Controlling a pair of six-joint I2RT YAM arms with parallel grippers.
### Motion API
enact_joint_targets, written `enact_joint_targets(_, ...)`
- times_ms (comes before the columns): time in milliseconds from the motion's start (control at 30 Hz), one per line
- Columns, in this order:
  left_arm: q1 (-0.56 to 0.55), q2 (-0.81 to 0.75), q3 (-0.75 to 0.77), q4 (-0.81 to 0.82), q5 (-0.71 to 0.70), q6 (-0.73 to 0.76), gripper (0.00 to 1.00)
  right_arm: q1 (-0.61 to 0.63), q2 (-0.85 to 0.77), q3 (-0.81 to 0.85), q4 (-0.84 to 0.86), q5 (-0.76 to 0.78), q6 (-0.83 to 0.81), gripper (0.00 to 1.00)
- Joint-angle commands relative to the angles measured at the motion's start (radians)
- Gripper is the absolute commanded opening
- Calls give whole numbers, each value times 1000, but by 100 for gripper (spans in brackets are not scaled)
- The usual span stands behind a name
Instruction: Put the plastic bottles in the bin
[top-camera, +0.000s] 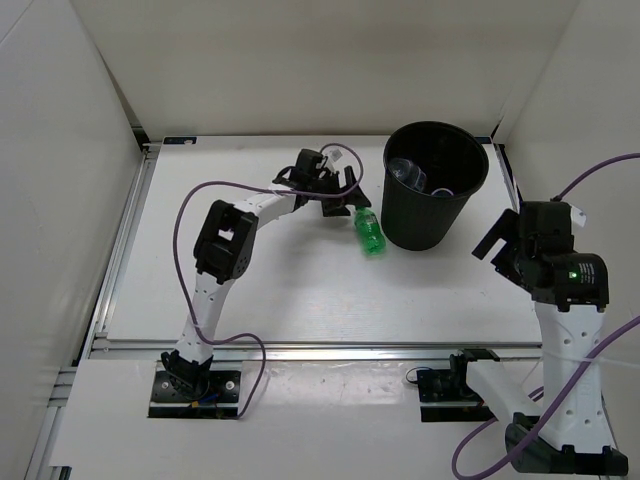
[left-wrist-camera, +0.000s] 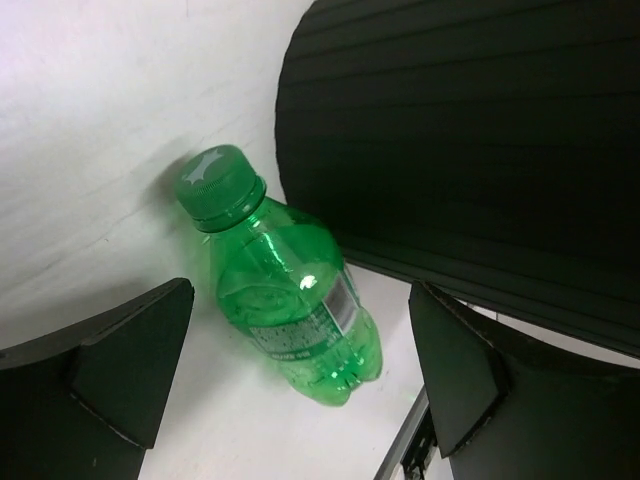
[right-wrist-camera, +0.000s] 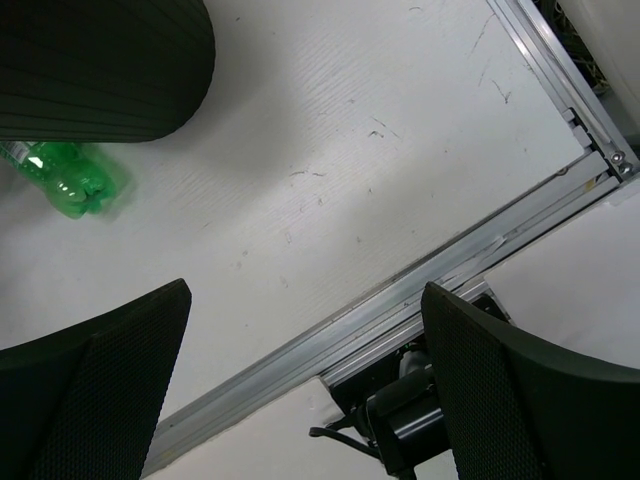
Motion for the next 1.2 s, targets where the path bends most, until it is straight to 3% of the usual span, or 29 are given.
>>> enact_joint_targets(0,-25,12,35,-4,35,-11,100,-3,3,43,-3,30,-47,99)
enact_joint_targets(300,-68,125,113,-4,135,-72,97,-3,12,52,-22,39,-93,99)
enact_joint_targets(400,-68,125,89,-4,167,-72,76,-3,12,52,-22,39,-93,99)
enact_joint_targets(433,-68,125,72,-4,167,-61,59,-3,12,52,-22,29,-93,99)
enact_joint_targets(500,-57,83,6,-4,167,-52,49,-3,12,43,-22,29,-93,99)
enact_joint_targets(633,-19,-14,-138,-13,161,-41,49,-3,21,23,7,19,-84,99)
enact_joint_targets(900,148,-401,-293,-59,-144,-50,41,-3,12,-66,53,-37,15,99)
enact_joint_targets(1000,171,-500,-231,-68,-207,-24,41,-3,12,-78,62,-62,34,99)
enact_joint_targets(1100,131,-500,-12,-68,-236,12,41,-3,12,-88,62,-62,34,99)
enact_joint_targets(1167,91,-441,226,-68,-266,45,41,-3,12,-77,71,-51,34,99)
